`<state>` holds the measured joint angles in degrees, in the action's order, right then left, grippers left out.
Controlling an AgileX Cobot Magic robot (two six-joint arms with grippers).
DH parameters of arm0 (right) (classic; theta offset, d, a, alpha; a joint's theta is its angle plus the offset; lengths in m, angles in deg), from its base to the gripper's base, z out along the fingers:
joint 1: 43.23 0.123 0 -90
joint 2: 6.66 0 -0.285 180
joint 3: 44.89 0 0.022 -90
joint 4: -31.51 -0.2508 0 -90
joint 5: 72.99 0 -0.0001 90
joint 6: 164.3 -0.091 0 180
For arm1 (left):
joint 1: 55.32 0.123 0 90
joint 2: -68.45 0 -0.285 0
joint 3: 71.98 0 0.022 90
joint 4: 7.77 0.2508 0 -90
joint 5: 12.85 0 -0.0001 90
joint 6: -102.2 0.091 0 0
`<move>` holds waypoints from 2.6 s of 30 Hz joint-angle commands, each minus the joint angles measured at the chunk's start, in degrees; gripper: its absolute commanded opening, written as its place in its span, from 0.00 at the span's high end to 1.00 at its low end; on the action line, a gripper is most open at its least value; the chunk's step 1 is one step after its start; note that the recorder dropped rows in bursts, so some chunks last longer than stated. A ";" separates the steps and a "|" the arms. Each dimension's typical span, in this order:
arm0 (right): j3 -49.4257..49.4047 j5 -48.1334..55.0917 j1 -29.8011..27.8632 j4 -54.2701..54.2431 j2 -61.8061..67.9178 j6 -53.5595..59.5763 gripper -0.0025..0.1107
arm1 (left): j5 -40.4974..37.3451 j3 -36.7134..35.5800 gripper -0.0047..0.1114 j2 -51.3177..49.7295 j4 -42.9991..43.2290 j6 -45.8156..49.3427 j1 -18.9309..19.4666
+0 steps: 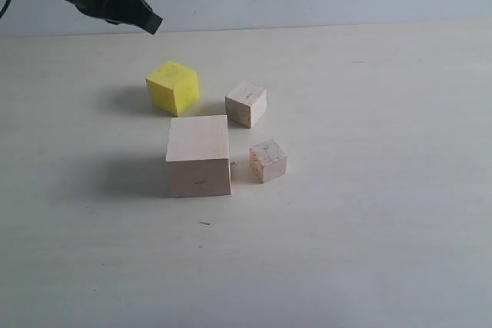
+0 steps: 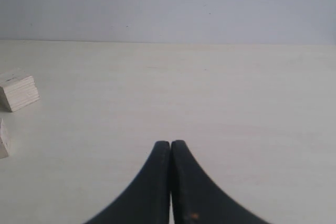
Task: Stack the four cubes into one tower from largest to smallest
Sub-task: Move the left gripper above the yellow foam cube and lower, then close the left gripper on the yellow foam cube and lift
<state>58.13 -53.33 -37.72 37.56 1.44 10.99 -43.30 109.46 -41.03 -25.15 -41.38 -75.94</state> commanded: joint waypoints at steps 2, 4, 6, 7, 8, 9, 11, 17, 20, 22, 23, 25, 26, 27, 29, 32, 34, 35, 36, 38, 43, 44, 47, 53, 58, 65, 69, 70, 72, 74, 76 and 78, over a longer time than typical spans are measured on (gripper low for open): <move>-0.23 -0.35 0.01 0.13 -0.32 0.02 0.98 | 0.79 0.64 0.71 -1.99 5.83 -0.48 0.12; -0.23 -0.35 0.01 0.13 -0.32 0.02 0.98 | 1.07 0.64 0.54 -2.84 5.96 -0.48 0.12; -0.23 -0.35 0.01 0.13 -0.32 0.02 0.98 | 2.16 0.64 0.33 -3.72 5.96 -0.48 0.12; -0.23 -0.35 0.01 0.13 -0.32 0.02 0.98 | 2.70 0.64 0.26 -3.94 5.84 -0.48 0.12; -0.23 -0.35 0.01 0.13 -0.32 0.02 0.98 | 3.15 0.64 0.22 -4.45 5.84 -0.71 0.12; -0.23 -0.35 0.01 0.13 -0.32 0.02 0.98 | 3.28 0.64 0.22 -4.89 5.84 -0.96 0.12; -0.23 -0.35 0.01 0.13 -0.32 0.02 0.98 | 3.68 0.64 0.22 -5.67 5.72 -1.48 0.12; -0.23 -0.35 0.01 0.13 -0.32 0.02 0.98 | 6.45 0.64 0.22 -7.44 2.32 -2.62 0.01; -0.23 -0.35 0.01 0.13 -0.32 0.02 0.98 | 8.90 0.64 0.22 -8.35 0.63 -2.62 0.01; -0.23 -0.35 0.01 0.13 -0.32 0.02 0.98 | 10.03 0.91 0.22 -9.04 0.50 -2.62 0.01; -0.23 -0.35 0.01 0.13 -0.32 0.02 0.98 | 9.79 1.46 0.22 -9.73 0.50 -2.62 0.01; -0.23 -0.35 0.01 0.13 -0.32 0.02 0.98 | 9.07 2.84 0.22 -11.06 0.26 -2.62 0.01; -0.23 -0.35 0.01 0.13 -0.32 0.02 0.98 | 8.66 3.82 0.22 -12.02 0.26 -2.62 0.01; -0.23 -0.35 0.01 0.13 -0.32 0.02 0.98 | 8.24 4.53 0.22 -12.66 0.26 -2.62 0.01; -0.23 -0.35 0.01 0.13 -0.32 0.02 0.98 | 7.10 6.31 0.22 -14.08 0.26 -2.78 0.01; -0.23 -0.35 0.01 0.13 -0.32 0.02 0.98 | 4.72 8.98 0.22 -16.19 0.26 -5.44 0.01; -0.23 -0.35 0.01 0.13 -0.32 0.02 0.98 | 3.45 10.63 0.22 -17.77 0.26 -6.47 0.01; -0.23 -0.35 0.01 0.13 -0.32 0.02 0.98 | 2.73 11.43 0.22 -18.50 0.58 -7.38 0.01; -0.23 -0.35 0.01 0.13 -0.32 0.02 0.98 | 2.13 12.07 0.22 -19.08 0.88 -8.51 0.01; -0.23 -0.35 0.01 0.13 -0.32 0.02 0.98 | 0.81 13.58 0.22 -20.59 2.44 -11.25 0.01; -0.23 -0.35 0.01 0.13 -0.32 0.02 0.98 | -1.15 15.73 0.22 -22.95 6.71 -14.77 0.01; -0.23 -0.35 0.01 0.13 -0.32 0.02 0.98 | -1.28 15.86 0.22 -23.17 6.71 -14.77 0.01; -0.23 -0.35 0.01 0.13 -0.32 0.02 0.98 | -1.43 16.25 0.22 -23.91 6.46 -14.66 -0.11; -0.23 -0.35 0.01 0.13 -0.32 0.02 0.98 | -1.43 16.28 0.22 -25.80 6.48 -14.66 -0.11; -0.23 -0.35 0.01 0.13 -0.32 0.02 0.98 | -1.43 16.28 0.22 -27.27 6.34 -14.53 -0.11; -0.23 -0.35 0.01 0.13 -0.32 0.02 0.98 | -1.04 16.63 0.55 -26.32 6.34 -14.75 -0.11; -0.23 -0.35 0.01 0.23 -0.32 0.02 0.98 | -6.05 16.63 0.95 -23.47 6.65 -15.66 -0.11; -0.23 -0.35 0.01 0.23 -0.32 0.02 0.98 | -8.11 16.63 0.95 -22.10 6.65 -15.91 -0.11; -0.23 -0.35 0.01 0.23 -0.32 0.02 0.98 | -13.08 16.63 0.95 -19.19 6.70 -15.91 -0.11; -0.23 -0.35 0.01 0.23 -0.32 0.02 0.98 | -17.05 16.63 0.95 -16.41 6.80 -15.91 -0.11; -0.23 -0.35 0.01 0.23 -0.32 0.02 0.98 | -20.17 16.63 0.96 -11.73 7.97 -16.09 -0.11; -0.23 -0.35 0.01 0.23 -0.32 0.02 0.98 | -22.71 16.51 0.96 -6.57 7.80 -16.09 -0.11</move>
<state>58.13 -53.33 -37.72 37.56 1.44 10.99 -63.66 125.75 -52.68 -17.61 -57.07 -75.94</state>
